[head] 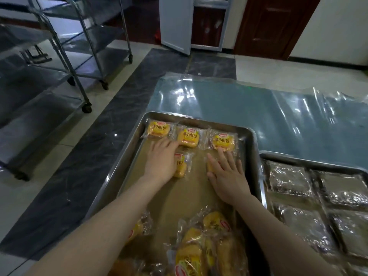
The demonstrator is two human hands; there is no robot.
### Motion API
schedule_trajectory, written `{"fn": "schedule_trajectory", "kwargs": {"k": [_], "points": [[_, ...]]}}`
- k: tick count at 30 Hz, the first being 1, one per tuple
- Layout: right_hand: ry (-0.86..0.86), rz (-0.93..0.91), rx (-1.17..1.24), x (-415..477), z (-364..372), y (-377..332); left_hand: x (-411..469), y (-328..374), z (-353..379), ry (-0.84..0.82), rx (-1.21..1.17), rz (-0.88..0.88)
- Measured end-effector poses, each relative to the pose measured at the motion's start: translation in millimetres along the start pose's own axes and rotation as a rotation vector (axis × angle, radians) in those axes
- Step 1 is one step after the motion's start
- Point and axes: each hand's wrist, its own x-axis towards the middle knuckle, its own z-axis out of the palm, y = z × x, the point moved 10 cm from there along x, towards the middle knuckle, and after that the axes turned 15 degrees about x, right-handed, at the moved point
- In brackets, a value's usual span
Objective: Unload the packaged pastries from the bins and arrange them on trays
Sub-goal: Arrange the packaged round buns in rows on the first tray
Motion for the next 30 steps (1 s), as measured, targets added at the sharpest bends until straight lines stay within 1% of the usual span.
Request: {"fn": "schedule_trajectory", "kwargs": {"k": [2,4,7,9,12,15,20,25,27,30], "points": [[0.032,0.027,0.017,4,1,4,-9,11,2,0.069,0.021,0.027],[0.064,0.069,0.034,7,1,7,-23,23,12,0.103,0.06,0.073],[0.121,0.123,0.042,10,0,10,-34,26,37,0.037,0.111,0.111],[0.151,0.143,0.05,12,-2,9,-33,27,53,-0.01,0.195,0.16],[0.195,0.162,0.097,13,-3,10,-24,28,63,-0.02,0.278,0.206],[0.23,0.162,0.125,12,-4,12,-15,30,68,-0.026,0.307,0.193],[0.261,0.153,0.132,12,-6,12,-9,40,67,-0.015,0.272,0.194],[0.267,0.167,0.108,10,-7,10,-19,48,40,0.147,0.065,0.219],[0.265,0.157,0.099,8,-10,7,-24,44,37,0.142,0.021,0.191],[0.282,0.095,0.124,5,-22,-3,-35,32,35,0.087,-0.04,0.142]]}}
